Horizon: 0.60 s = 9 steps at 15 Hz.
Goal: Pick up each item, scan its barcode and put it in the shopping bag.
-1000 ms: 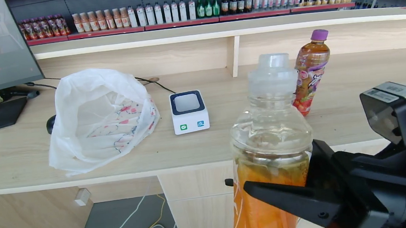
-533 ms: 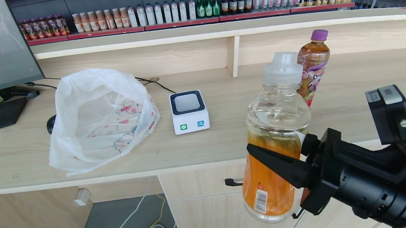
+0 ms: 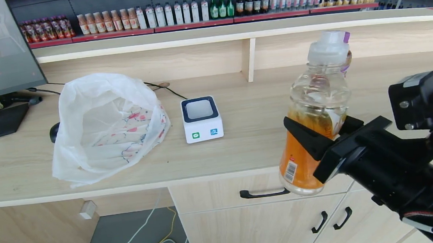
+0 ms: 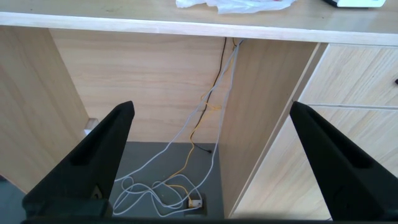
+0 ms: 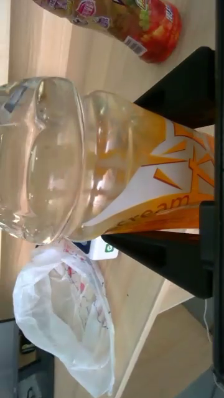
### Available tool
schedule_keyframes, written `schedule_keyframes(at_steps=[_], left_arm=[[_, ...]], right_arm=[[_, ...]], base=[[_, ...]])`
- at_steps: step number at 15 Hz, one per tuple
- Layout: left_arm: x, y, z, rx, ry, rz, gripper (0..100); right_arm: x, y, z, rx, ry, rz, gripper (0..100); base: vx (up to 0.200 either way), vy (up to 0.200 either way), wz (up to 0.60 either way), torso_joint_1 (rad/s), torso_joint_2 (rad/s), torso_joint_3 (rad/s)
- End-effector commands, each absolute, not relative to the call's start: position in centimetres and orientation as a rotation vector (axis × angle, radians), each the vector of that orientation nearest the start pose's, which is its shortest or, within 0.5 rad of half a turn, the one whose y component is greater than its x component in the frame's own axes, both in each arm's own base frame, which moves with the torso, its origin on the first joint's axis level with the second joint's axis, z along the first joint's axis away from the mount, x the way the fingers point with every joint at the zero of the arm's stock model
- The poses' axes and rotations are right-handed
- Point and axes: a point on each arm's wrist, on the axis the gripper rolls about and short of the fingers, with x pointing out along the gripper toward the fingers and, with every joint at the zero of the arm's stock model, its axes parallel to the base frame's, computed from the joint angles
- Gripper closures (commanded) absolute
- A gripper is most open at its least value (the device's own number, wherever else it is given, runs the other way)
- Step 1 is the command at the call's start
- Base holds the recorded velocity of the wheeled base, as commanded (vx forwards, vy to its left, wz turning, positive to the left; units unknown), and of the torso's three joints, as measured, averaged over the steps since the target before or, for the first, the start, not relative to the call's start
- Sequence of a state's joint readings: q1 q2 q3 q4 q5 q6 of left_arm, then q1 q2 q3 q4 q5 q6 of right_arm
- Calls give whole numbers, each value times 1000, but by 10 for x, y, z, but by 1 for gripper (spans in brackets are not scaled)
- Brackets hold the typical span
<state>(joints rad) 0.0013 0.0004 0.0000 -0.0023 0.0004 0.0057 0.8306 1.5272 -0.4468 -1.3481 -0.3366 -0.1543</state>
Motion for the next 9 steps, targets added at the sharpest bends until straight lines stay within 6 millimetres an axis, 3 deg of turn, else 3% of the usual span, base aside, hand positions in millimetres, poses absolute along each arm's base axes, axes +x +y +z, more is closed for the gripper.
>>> schedule_keyframes(at_steps=[1, 9], left_arm=[[-23, 0, 76, 6, -2, 3, 0], [-23, 0, 76, 5, -2, 3, 0]], right_arm=[[167, 170, 216, 23, -295, 445, 100], [177, 161, 216, 3, -321, 331, 100]], base=[[0, 0, 0, 0, 0, 0], [0, 0, 0, 0, 0, 0]])
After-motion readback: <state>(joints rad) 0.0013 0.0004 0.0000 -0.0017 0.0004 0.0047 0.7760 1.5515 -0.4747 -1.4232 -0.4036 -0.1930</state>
